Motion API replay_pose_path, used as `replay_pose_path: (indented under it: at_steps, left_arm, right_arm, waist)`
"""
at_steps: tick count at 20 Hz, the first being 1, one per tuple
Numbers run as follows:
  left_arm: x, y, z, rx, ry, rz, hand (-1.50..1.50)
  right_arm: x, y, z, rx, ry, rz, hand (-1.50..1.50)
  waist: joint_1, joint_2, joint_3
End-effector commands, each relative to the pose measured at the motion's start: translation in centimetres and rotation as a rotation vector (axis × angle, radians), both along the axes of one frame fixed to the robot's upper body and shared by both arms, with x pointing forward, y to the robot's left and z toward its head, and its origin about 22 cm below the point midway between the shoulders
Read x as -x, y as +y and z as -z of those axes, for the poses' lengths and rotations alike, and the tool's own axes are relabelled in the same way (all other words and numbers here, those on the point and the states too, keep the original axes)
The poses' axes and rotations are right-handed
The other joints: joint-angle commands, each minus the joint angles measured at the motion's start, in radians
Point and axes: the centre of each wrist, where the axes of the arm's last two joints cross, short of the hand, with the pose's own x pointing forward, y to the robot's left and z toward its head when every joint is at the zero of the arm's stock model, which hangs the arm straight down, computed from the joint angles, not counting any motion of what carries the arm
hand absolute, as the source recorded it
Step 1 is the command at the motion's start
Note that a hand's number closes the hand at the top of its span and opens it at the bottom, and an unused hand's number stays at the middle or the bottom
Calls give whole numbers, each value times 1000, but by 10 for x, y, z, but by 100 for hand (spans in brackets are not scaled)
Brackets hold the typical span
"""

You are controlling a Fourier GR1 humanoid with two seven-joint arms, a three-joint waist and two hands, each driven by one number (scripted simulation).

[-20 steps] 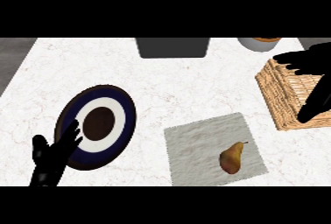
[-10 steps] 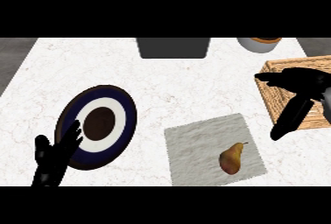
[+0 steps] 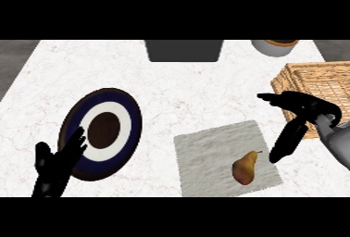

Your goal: Pick the pear from the placemat and place it in the basket

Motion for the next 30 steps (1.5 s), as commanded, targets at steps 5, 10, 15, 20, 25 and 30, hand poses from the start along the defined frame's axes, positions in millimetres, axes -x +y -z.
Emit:
replay_pose_path:
  at_steps: [5, 10, 15, 20, 25, 30]
  left_arm:
    - [8, 9, 17, -4, 99, -12, 0]
    - [10, -6, 20, 15, 109, -9, 0]
    - [23, -12, 25, 26, 105, -15, 0]
    - [-9, 15, 13, 3, 113, -19, 0]
    - [9, -6, 18, 12, 92, 6, 0]
    - [21, 5, 18, -2, 107, -6, 0]
  right_arm:
    - [19, -3, 30, 37, 48, 37, -150]
    - [24, 7, 45, 17, 32, 61, -150]
    - [13, -1, 50, 3, 22, 58, -150]
    - [24, 26, 72, 44, 83, 17, -150]
    - [22, 14, 91, 88, 158, -7, -150]
    - [35, 31, 90, 64, 138, 24, -150]
  waist:
    - [-4, 18, 1]
    - [-2, 17, 1]
    - [2, 18, 1]
    - [-5, 19, 1]
    - [2, 19, 1]
    - [-1, 16, 1]
